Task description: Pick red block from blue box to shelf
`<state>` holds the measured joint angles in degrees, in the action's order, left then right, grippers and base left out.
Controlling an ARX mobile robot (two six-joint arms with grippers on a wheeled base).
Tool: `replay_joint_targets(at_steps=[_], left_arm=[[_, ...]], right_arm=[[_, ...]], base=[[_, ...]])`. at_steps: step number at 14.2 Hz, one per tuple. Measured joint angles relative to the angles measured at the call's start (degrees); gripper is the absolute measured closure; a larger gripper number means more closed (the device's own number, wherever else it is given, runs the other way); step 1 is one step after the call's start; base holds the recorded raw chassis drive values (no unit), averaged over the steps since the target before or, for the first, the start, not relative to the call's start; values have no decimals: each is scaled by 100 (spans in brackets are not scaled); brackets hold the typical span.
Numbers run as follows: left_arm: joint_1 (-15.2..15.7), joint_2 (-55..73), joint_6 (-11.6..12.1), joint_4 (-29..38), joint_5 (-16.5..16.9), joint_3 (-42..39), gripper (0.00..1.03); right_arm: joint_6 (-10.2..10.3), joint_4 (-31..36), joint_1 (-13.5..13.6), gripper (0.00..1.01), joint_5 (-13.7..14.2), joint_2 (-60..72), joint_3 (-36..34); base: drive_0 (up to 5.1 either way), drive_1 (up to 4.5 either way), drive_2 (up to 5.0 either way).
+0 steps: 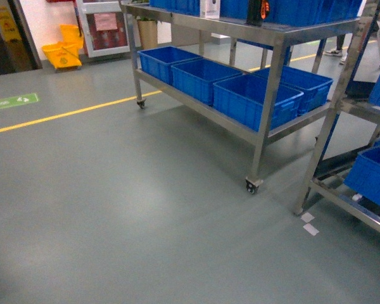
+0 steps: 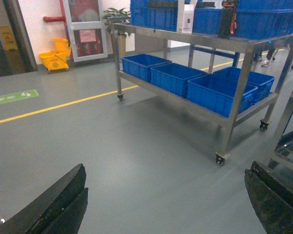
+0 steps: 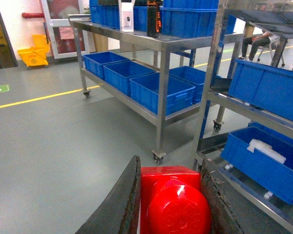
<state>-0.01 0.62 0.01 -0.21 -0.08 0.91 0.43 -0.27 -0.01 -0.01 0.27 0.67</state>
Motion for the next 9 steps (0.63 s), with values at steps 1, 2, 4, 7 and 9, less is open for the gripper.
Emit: replay_joint_targets(at_steps=[1,2,4,7,9], left_arm=[[0,0,0,0,0,0,5],[0,0,0,0,0,0,5],[0,0,0,0,0,0,5],[0,0,0,0,0,0,5],[0,0,0,0,2,0,5]], right_arm=[[0,-2,0,75,0,0,0],[0,-2,0,75,2,0,0],[0,0,0,75,2,0,0],[0,0,0,75,2,0,0],[0,0,0,75,2,0,0]], base=[[-153,-153,-153],[-170,-170,-170],[-153,-153,-153],[-141,-141,-141],[-164,-164,-164]])
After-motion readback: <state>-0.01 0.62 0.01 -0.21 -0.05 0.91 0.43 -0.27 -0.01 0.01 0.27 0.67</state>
